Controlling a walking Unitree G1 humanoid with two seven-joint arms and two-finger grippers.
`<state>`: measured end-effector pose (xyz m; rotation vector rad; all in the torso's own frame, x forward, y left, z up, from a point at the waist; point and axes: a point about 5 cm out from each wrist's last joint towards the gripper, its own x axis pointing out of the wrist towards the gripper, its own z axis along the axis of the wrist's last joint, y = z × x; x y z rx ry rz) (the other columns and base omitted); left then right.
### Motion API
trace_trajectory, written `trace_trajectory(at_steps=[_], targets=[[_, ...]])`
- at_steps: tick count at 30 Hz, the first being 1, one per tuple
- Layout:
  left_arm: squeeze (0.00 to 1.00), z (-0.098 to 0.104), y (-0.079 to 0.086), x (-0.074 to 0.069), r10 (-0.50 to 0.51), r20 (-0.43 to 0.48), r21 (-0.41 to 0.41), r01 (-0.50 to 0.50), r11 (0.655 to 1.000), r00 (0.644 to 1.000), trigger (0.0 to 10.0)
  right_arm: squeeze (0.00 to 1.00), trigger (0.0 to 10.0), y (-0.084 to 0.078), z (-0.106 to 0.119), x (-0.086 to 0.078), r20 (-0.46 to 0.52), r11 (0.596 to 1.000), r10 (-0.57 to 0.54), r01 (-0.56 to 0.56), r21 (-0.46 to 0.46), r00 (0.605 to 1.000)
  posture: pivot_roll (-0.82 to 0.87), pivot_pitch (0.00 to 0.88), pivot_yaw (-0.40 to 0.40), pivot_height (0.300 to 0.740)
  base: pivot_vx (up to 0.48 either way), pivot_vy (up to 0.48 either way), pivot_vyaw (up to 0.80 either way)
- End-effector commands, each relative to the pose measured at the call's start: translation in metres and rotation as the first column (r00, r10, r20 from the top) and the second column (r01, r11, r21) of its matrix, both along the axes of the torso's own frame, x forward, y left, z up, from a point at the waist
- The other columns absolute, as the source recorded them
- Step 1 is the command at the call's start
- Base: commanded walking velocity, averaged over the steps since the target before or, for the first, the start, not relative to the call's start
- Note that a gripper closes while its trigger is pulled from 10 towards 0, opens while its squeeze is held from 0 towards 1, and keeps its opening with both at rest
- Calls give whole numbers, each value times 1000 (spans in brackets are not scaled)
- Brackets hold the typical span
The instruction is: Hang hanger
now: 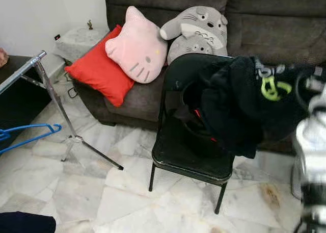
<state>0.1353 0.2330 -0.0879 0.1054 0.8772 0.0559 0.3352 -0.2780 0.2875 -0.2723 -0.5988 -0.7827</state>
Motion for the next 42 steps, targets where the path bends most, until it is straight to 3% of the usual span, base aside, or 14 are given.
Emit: trace_trajectory(at_steps=[1,10,13,16,19,24,25,27,30,31,33,37,41,42], targets=[[0,-4,4,-12,16,-46,8,-16,1000,999,10000,0,10000,1,32,-5,126,998,4,3,-62,992,-68,123,41,740,0,0,0],[0,-4,4,-13,28,-51,6,-28,1000,998,10000,0,10000,71,111,-27,375,922,327,-207,-327,867,-57,111,39,740,0,0,0],[0,-5,5,-14,28,-53,7,-28,1000,998,10000,0,10000,127,139,-60,360,689,709,-489,-535,606,-65,113,41,740,0,0,0],[0,-5,5,-14,27,-51,6,-27,1000,998,10000,0,10000,149,140,-76,331,511,860,-665,-545,389,-70,111,42,740,0,0,0],[0,-4,4,-13,25,-50,4,-25,1000,998,10000,0,10000,159,135,-80,294,383,920,-754,-533,259,-78,111,40,740,0,0,0],[0,-5,1,-11,21,-45,-3,-21,1000,999,10000,0,10000,160,121,-72,270,302,943,-836,-458,193,-74,108,35,740,0,0,0],[0,-5,0,-10,21,-44,-4,-22,1000,999,10000,0,10000,164,116,-70,222,243,962,-862,-444,156,-76,109,35,740,0,0,0],[0,-5,-1,-9,22,-42,-6,-22,1000,999,10000,0,10000,182,94,-72,59,14,998,-914,-406,-11,-75,112,33,740,0,0,0],[0,-5,-2,-9,22,-40,-7,-23,1000,999,10000,0,10000,199,74,-78,-55,-177,984,-923,-343,-168,-74,112,33,740,0,0,0],[0,-5,-2,-9,22,-38,-8,-23,1000,999,10000,0,10000,213,50,-85,-185,-311,946,-907,-282,-267,-72,114,32,740,0,0,0],[0,-5,-3,-9,22,-36,-9,-23,1000,999,10000,0,10000,222,24,-90,-300,-383,902,-898,-217,-312,-71,117,32,740,0,0,0],[0,-4,-5,-8,18,-27,-14,-19,1000,999,10000,0,10000,215,-46,-64,-340,-288,893,-955,70,-294,-71,119,29,740,0,0,0],[0,-4,-6,-7,13,-23,-19,-14,1000,1000,10000,0,10000,182,-125,-39,-265,-66,948,-922,382,-177,-70,122,26,740,0,0,0],[0,-4,-6,-7,13,-23,-19,-14,1000,1000,10000,0,10000,182,-125,-39,-265,-66,948,-922,382,-177,-70,122,26,740,0,0,0]])
